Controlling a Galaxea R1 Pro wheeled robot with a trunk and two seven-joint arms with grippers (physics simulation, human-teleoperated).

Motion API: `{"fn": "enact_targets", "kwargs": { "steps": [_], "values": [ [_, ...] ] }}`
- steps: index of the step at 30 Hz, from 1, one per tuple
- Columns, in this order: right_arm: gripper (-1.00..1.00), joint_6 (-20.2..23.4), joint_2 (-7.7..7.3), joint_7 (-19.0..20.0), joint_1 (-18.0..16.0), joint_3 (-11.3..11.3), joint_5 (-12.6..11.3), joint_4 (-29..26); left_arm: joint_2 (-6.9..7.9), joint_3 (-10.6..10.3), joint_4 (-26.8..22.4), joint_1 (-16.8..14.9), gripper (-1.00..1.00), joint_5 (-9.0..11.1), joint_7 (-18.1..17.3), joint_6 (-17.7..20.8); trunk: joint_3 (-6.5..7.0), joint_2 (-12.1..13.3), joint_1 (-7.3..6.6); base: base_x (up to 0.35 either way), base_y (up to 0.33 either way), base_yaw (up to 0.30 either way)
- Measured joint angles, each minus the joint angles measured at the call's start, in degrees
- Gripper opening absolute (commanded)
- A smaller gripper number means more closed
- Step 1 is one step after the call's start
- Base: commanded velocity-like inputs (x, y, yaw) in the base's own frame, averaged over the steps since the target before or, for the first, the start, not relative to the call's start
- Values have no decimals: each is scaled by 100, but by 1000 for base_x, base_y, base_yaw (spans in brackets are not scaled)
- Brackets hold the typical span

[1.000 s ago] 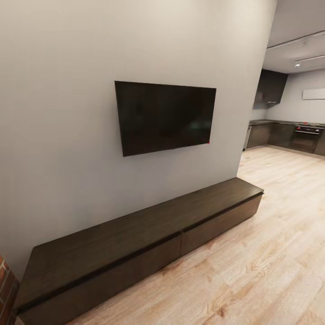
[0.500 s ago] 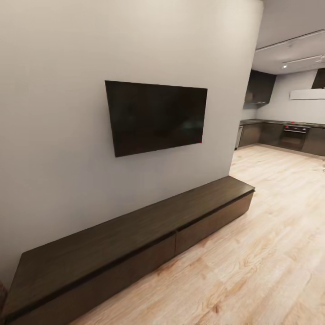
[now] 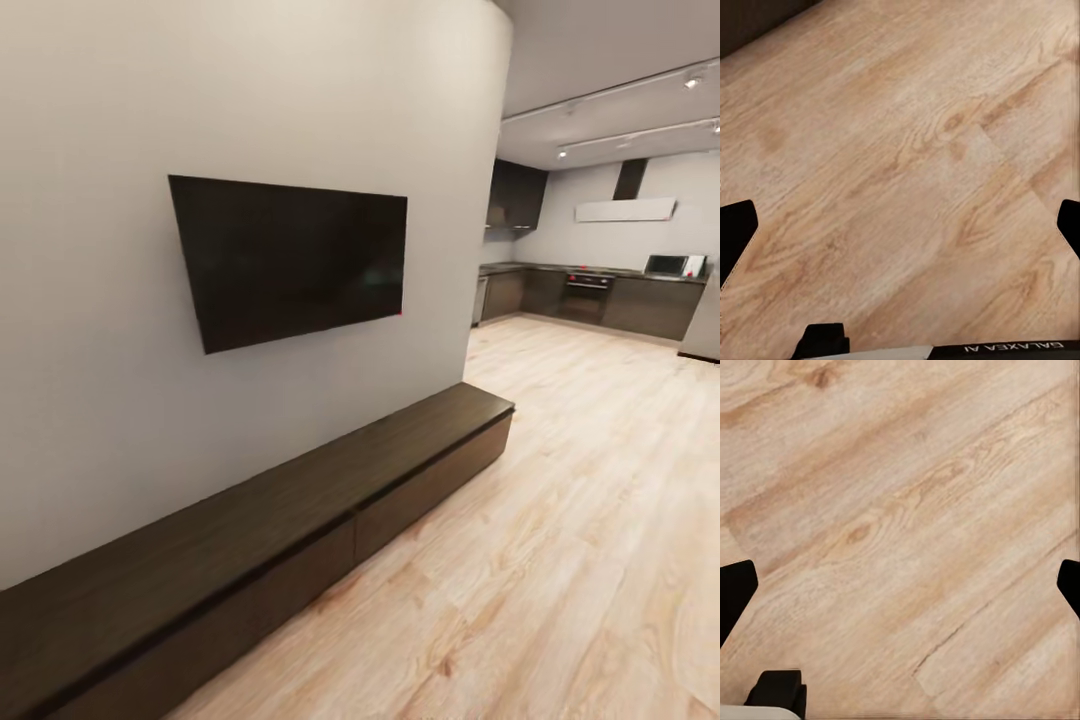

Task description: Turn on the radio receiver that's on the table in the living room.

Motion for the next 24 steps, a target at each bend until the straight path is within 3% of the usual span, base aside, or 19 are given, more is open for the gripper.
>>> {"fn": "enact_targets", "kwargs": {
  "steps": [6,11,15,24],
  "values": [
    [100,0,1,-10,0,0,-4,1,152,235,-1,0,100,40,32,-19,0,0,0,0,0,-279],
    [100,0,3,-18,0,0,-8,8,156,333,-1,0,100,55,143,-26,0,0,0,0,0,-279],
    [100,-3,-1,-20,0,0,-10,10,148,528,-1,0,100,70,315,-35,0,0,0,0,0,-279],
    [100,-6,7,-20,0,0,-10,13,130,558,-1,0,100,72,335,-37,0,0,0,0,0,-277]
  ]
}}
